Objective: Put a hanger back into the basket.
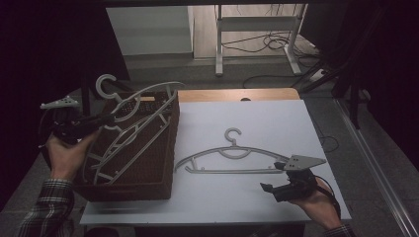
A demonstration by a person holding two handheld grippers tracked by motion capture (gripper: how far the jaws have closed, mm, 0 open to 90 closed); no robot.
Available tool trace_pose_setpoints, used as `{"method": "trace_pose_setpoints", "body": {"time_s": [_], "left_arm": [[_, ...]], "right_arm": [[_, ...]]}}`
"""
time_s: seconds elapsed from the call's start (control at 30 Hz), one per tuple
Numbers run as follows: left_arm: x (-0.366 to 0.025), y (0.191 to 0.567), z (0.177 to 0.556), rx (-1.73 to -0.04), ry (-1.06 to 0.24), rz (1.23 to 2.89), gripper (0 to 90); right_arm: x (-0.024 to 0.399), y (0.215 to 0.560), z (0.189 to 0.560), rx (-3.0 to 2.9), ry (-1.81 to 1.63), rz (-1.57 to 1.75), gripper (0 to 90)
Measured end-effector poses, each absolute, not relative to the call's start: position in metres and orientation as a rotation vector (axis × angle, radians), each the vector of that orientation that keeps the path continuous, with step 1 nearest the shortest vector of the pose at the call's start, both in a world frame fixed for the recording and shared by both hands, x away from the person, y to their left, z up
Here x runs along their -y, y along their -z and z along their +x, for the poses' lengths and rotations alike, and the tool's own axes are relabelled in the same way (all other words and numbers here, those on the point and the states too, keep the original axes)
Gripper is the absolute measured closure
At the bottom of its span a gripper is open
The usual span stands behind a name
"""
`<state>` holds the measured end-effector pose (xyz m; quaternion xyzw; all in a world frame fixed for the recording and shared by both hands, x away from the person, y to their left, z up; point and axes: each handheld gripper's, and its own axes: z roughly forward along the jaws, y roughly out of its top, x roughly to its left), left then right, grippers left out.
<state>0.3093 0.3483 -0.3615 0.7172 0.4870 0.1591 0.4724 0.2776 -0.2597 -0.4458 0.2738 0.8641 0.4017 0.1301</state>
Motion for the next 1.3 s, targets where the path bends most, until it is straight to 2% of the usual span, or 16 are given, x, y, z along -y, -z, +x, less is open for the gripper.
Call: {"method": "trace_pose_setpoints", "body": {"time_s": [0.33,0.63,1.03,1.3], "left_arm": [[-0.364,0.387,0.311,-1.26,-0.421,1.748,80.4],[-0.362,0.399,0.322,-1.273,-0.416,1.775,80.4],[-0.367,0.427,0.331,-1.325,-0.337,1.767,80.3],[-0.356,0.435,0.341,-1.377,-0.297,1.877,80.1]], "right_arm": [[0.258,0.448,0.277,-2.527,-1.15,0.781,14.7],[0.256,0.449,0.276,-2.543,-1.13,0.76,14.7],[0.253,0.451,0.276,-2.56,-1.121,0.744,14.7],[0.25,0.451,0.275,-2.574,-1.105,0.725,14.7]]}}
